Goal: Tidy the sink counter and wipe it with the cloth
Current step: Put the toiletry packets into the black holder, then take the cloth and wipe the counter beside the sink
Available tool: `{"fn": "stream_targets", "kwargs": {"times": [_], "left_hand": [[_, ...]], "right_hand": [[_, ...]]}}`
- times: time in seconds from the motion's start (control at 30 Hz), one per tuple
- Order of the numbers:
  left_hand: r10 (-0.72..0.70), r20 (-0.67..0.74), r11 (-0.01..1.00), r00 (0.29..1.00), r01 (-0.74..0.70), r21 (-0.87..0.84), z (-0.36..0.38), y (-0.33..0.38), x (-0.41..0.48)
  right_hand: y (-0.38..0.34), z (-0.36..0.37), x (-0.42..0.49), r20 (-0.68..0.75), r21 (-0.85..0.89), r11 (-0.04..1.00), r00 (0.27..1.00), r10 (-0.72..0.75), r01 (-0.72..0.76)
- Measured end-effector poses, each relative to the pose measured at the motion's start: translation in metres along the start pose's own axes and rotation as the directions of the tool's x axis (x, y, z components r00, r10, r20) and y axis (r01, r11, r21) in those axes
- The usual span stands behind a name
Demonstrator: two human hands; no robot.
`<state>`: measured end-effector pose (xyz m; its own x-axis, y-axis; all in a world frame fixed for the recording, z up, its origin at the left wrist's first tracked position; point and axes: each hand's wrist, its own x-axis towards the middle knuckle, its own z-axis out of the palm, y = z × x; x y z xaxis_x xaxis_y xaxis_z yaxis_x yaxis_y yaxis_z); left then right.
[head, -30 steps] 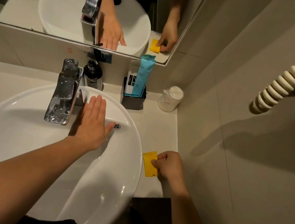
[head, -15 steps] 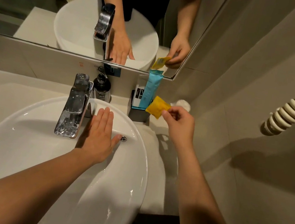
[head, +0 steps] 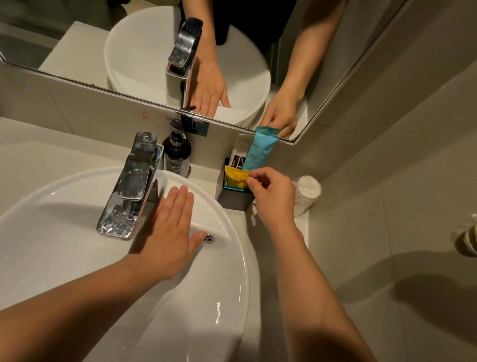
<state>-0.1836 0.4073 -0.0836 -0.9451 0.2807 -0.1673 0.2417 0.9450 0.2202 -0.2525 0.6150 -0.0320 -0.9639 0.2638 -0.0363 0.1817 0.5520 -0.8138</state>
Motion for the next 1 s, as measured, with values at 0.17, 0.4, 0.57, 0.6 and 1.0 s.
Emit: {"fn": "stream_targets", "kwargs": {"times": [0.17,0.4,0.57,0.6,1.0], "left_hand": [[-0.007,0.016,1.0,1.0,0.007,0.017,0.0,0.0,0.001],[0.01,0.023,0.999,1.0,-0.011,0.049,0.0,0.0,0.001],[0.059,0.01,0.99,0.998,-0.057,-0.13,-0.005,-0.006,-0.004],[0.072,0.004,0.985,0.997,-0.07,-0.158,-0.007,-0.007,-0.007],[0.197,-0.054,0.967,0.979,-0.203,-0.152,-0.051,-0.043,-0.108]], "right_hand": [[-0.001,-0.001,0.0,-0.048,0.014,1.0,0.999,0.006,-0.006],[-0.009,-0.011,-0.021,-0.083,0.188,0.981,0.995,0.058,-0.041],[-0.021,-0.02,-0.061,-0.002,0.257,0.963,0.996,0.085,-0.081],[-0.023,-0.02,-0.071,0.018,0.24,0.967,0.996,0.086,-0.088],[-0.039,-0.004,-0.189,0.227,-0.02,0.994,0.968,0.11,-0.109]]}}
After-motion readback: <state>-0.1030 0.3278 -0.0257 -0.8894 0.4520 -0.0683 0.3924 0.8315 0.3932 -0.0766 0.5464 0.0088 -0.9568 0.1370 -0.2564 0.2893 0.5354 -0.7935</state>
